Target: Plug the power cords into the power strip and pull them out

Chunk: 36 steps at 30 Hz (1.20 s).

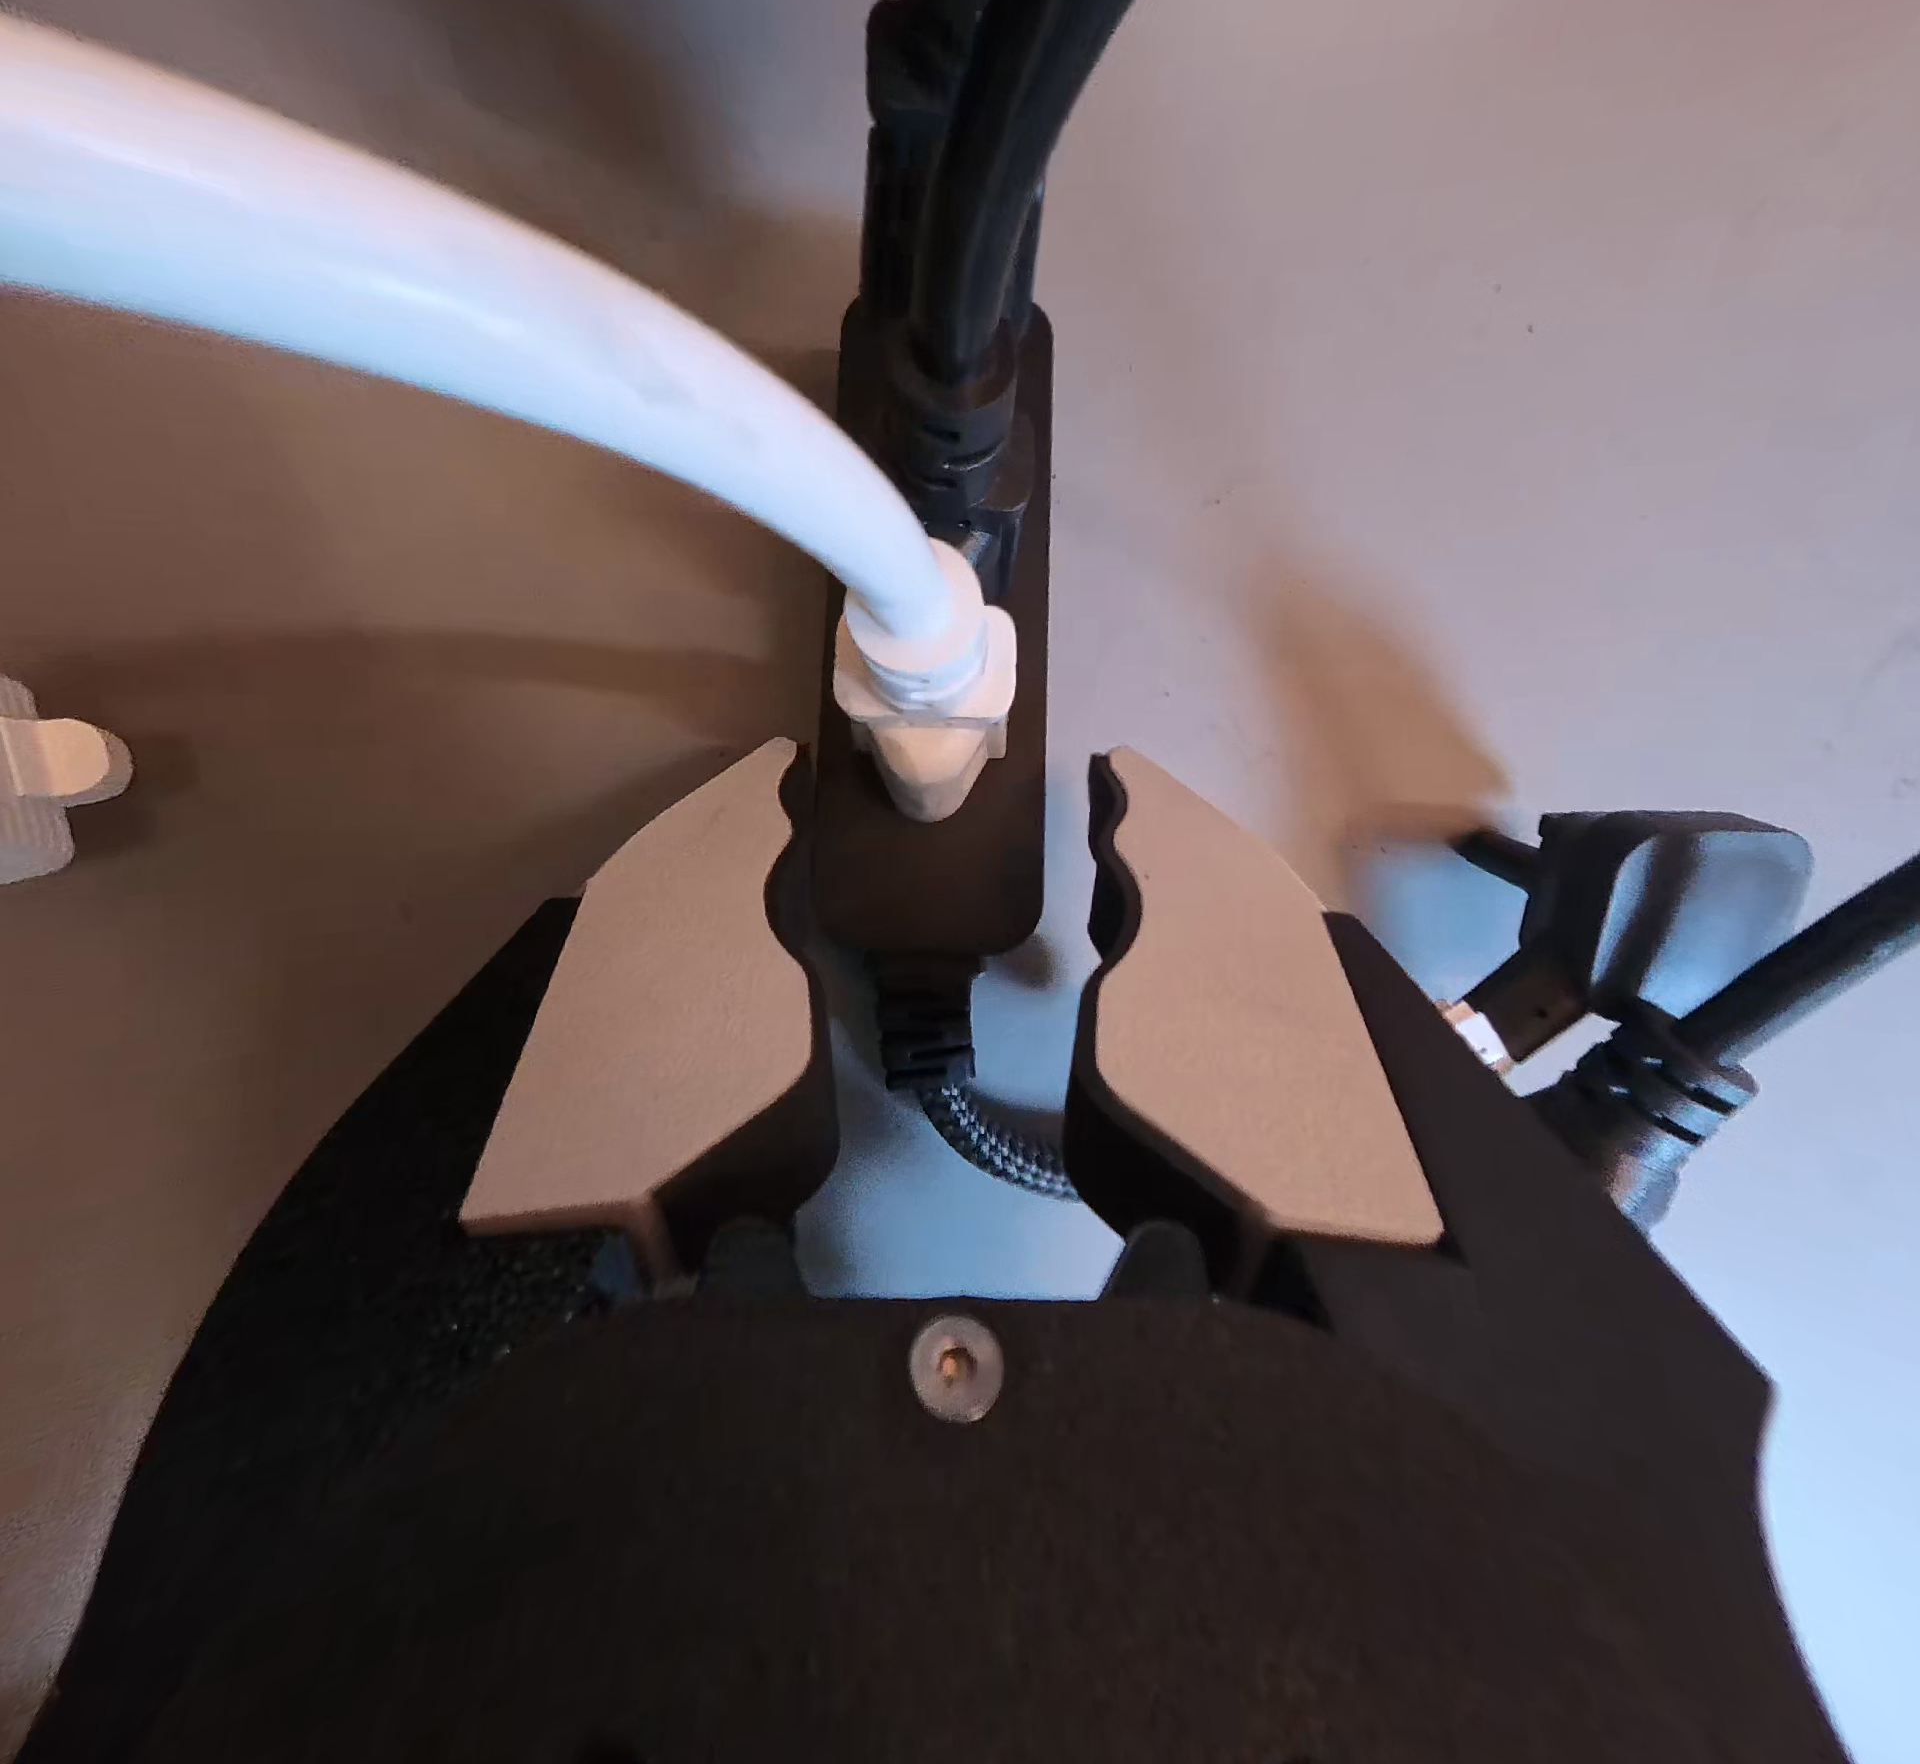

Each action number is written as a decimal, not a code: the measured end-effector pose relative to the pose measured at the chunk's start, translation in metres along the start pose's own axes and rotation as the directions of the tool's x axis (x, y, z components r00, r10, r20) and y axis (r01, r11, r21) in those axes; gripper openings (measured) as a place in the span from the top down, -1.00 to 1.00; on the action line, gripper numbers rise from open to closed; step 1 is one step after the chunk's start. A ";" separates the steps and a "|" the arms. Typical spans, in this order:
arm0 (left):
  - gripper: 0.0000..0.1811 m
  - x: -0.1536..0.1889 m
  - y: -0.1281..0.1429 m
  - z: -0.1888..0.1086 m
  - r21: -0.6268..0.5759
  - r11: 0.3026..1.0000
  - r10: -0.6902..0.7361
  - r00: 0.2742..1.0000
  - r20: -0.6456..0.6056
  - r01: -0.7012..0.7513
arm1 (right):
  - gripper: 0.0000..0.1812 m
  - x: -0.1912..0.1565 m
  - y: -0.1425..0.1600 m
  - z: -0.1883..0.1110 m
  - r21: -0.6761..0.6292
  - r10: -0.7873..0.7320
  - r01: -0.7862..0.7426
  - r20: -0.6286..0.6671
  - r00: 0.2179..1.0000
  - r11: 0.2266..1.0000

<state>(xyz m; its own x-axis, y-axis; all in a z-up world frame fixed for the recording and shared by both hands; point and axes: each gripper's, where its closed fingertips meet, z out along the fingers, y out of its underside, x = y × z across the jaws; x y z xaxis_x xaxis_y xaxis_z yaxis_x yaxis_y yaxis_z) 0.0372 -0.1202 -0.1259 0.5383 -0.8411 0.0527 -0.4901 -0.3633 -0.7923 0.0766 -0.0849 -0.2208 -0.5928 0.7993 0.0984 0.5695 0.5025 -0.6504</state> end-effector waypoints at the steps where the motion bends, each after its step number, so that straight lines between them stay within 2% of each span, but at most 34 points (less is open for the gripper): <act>1: 0.91 0.000 0.000 0.002 -0.003 1.000 -0.002 1.000 -0.001 0.002 | 0.45 0.000 0.000 0.000 0.004 -0.002 0.002 0.001 1.000 1.000; 8: 0.91 -0.002 0.003 0.012 -0.054 0.997 0.047 0.999 -0.021 -0.048 | 0.49 -0.001 -0.001 0.002 0.021 -0.010 0.010 0.001 1.000 1.000; 12: 0.90 -0.003 0.005 0.015 -0.012 0.998 0.060 0.998 -0.002 -0.060 | 0.52 -0.002 0.002 0.007 0.010 -0.010 0.010 -0.011 1.000 1.000; 16: 0.79 -0.003 0.025 0.032 -0.028 0.998 0.058 0.997 0.045 -0.057 | 0.52 -0.002 0.002 0.007 0.019 -0.005 0.005 -0.008 1.000 1.000; 19: 0.77 -0.003 0.026 0.039 0.008 0.998 0.067 0.995 0.076 -0.068 | 0.52 -0.002 0.003 0.008 0.015 -0.007 0.007 -0.002 1.000 1.000; 29: 0.78 -0.007 0.029 0.041 -0.022 0.996 0.092 0.995 0.039 -0.091 | 0.52 -0.002 0.003 0.007 0.022 0.005 -0.005 0.010 1.000 1.000; 33: 0.78 -0.010 0.029 0.042 -0.033 0.994 0.104 0.994 0.023 -0.103 | 0.51 0.001 -0.002 -0.009 0.067 0.029 -0.029 0.015 0.999 0.997; 36: 0.78 -0.011 0.030 0.042 -0.072 0.992 0.102 0.995 0.022 -0.100 | 0.52 0.001 0.006 -0.018 0.034 0.017 -0.017 0.008 1.000 0.999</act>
<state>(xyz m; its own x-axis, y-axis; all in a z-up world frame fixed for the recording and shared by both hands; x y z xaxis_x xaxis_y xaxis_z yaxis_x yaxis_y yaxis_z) 0.0452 -0.1050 -0.1756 0.5005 -0.8647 -0.0415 -0.5897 -0.3055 -0.7476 0.0893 -0.0751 -0.2110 -0.5874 0.8052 0.0814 0.5602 0.4772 -0.6771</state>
